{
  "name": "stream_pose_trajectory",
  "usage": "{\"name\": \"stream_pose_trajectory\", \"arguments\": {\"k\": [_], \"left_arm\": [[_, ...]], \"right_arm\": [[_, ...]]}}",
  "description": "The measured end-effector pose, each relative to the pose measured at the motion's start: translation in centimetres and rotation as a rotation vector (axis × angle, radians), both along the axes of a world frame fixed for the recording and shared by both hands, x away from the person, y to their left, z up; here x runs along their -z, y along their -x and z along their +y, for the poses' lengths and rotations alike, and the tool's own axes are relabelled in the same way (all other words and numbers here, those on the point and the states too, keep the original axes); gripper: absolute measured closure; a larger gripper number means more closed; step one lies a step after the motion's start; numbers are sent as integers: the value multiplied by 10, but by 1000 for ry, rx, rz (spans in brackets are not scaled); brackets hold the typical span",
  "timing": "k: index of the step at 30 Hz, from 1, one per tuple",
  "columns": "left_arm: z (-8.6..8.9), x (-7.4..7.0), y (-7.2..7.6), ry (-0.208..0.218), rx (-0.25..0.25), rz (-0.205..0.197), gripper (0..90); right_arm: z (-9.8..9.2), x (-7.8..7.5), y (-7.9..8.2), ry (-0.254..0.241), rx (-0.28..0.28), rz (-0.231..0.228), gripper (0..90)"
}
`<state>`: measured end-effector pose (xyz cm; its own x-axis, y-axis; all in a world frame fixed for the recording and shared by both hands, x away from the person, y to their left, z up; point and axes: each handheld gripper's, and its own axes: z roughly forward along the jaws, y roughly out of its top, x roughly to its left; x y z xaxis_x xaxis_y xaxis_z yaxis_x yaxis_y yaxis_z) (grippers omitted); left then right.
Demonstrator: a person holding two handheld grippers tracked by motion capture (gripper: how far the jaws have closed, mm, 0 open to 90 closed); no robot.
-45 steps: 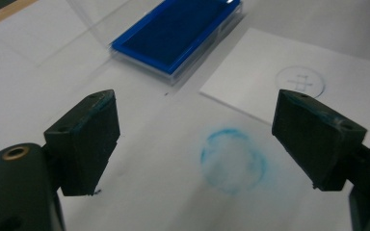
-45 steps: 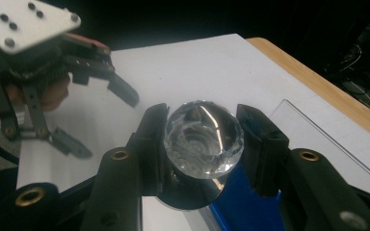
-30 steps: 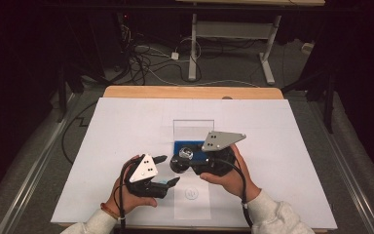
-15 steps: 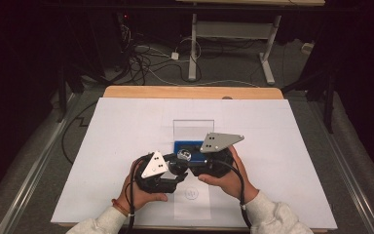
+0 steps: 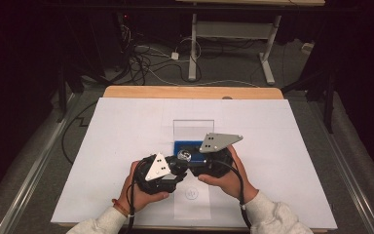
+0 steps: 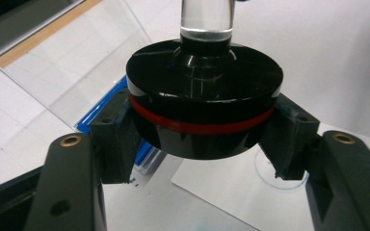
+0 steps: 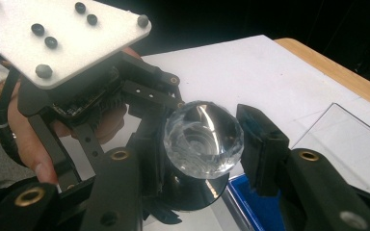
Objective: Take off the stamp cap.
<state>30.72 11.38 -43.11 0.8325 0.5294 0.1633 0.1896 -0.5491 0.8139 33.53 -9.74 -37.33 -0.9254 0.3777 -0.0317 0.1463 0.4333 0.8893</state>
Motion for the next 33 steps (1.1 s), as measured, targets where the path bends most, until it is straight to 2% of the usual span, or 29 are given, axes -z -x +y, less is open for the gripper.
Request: {"name": "stream_pose_trajectory", "arguments": {"k": [1, 4, 8, 18, 19, 20, 21, 23, 26, 27, 31, 33], "left_arm": [[0, -1, 1, -13, -8, -10, 369], [1, -3, 1, -23, -7, -6, 371], [2, -1, -2, -22, 9, 36, 372], [3, 4, -4, -1, 34, 88, 372], [6, 5, -7, 17, 11, 121, 373], [12, 7, -12, 55, 2, 158, 374], [18, 7, -15, 76, -24, 152, 373], [23, 2, -13, 47, -26, 111, 373], [24, -1, -9, 20, -28, 80, 373], [24, 0, -9, 15, -27, 84, 372], [31, 4, -11, 10, -47, 99, 372], [34, 4, -11, 7, -52, 94, 372]], "right_arm": [[0, 0, 0, 1, 3, -2, 573], [0, 0, 1, -3, 4, -4, 573], [2, 2, 3, 7, 7, -20, 573], [4, 9, 9, 10, 32, -26, 574], [4, 9, 10, 14, 35, -29, 573], [4, 9, 12, 15, 41, -48, 573], [2, 6, 15, 14, 28, -59, 574], [0, 4, 17, -5, 13, -47, 574], [-4, 1, 19, -6, 47, -80, 574], [-9, -1, 18, -19, 72, -88, 574], [-16, -4, 16, -24, 85, -88, 574], [-24, -6, 15, -15, 94, -82, 574]]}}
